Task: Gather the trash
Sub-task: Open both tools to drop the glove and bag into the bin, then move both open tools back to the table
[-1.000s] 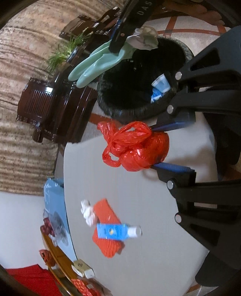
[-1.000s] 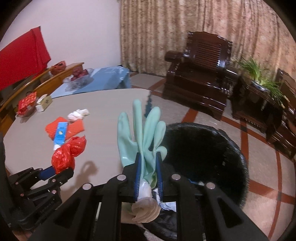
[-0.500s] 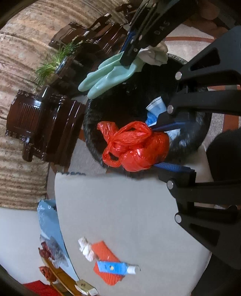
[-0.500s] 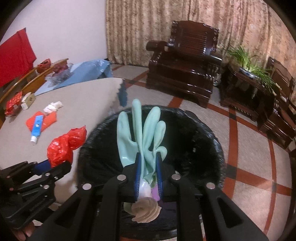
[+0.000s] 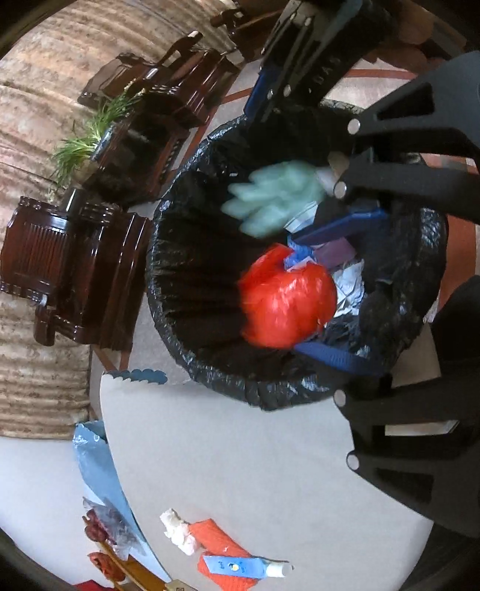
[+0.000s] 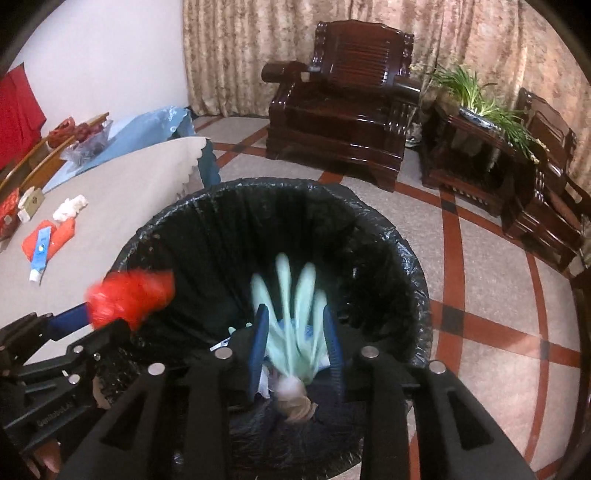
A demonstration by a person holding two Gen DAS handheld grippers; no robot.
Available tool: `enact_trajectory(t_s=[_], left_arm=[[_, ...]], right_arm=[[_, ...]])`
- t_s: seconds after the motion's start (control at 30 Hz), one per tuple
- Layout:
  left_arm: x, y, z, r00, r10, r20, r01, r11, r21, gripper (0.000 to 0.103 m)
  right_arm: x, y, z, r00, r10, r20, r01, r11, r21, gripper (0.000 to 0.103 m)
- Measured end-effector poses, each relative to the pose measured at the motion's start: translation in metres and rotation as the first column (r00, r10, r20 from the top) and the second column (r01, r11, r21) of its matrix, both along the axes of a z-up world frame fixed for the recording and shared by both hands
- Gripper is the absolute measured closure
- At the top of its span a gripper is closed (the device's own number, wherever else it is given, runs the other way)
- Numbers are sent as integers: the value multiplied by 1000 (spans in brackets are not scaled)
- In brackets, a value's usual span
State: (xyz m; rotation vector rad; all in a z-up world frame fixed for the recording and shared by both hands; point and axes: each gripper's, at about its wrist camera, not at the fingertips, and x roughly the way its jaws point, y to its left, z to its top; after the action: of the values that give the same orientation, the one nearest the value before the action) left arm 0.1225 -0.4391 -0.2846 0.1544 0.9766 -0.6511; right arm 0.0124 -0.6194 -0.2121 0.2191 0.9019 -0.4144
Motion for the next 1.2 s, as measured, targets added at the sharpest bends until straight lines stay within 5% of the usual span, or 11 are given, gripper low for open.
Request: enact_trajectory(t_s=[0.23,0.47,0.67,0.9,1.2], left_arm=[[8,38,14,997,45,59,-46,999,23,33],[27,120,36,975,164,151,-171,985,35,21],[50,207,39,949,247,196,-264,962,66,20],[87,315,41,894,392,217,-415,907,70,20],[107,380,32,868,448,217,-467,883,46,19]], right_arm=[[-2,16,14,999,9,36,-9,1000,-8,73],[16,71,31,994,82,78,-81,997,-11,72],[45,138,35,980,172,101,-172,985,-9,71],[88,228,33,949,292,122,-295,956,10,71],[131,316,29,914,386,128,-391,921,11,69]])
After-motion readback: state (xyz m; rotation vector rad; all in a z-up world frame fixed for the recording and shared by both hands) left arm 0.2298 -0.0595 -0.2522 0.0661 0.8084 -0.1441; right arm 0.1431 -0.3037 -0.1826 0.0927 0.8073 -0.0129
